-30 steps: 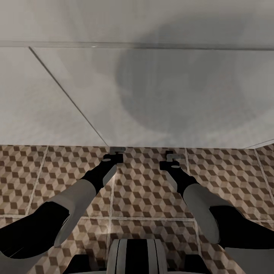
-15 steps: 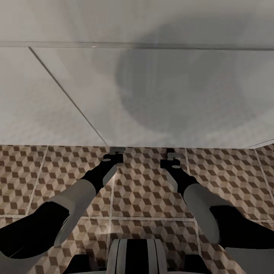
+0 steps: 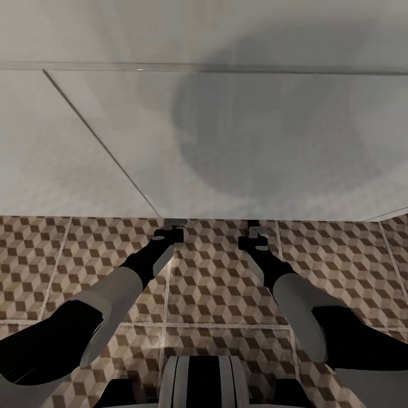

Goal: Take the four mousetraps from the cabinet in the bathroom and place them on the bathroom floor. Make sure all four end up on the same floor surface, and ensure that at least two of them are either under or directly next to the same bathroom sink.

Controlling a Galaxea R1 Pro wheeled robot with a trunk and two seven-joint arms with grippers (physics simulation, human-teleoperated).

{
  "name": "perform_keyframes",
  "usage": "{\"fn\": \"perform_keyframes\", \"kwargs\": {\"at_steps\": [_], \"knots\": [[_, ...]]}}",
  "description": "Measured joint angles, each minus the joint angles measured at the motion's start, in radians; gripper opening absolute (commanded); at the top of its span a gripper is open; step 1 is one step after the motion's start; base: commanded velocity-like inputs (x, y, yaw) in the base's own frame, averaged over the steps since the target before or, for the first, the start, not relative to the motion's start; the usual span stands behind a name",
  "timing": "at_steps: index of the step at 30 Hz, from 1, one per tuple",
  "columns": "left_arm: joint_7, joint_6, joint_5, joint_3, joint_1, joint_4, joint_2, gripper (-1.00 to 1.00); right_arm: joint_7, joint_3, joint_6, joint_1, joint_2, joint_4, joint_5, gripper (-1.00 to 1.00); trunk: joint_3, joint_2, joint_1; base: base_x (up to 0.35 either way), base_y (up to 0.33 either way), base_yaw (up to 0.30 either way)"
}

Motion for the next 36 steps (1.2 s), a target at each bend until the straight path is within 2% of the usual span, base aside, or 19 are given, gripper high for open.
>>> {"fn": "perform_keyframes", "kwargs": {"at_steps": [36], "knots": [[0.002,-0.001,0.000,0.000,0.000,-0.011,0.001,-1.00,0.002,0.001,-0.004,0.000,0.001,-0.017,0.003,-1.00,0.000,0.000,0.000,0.000,0.000,0.000]]}}
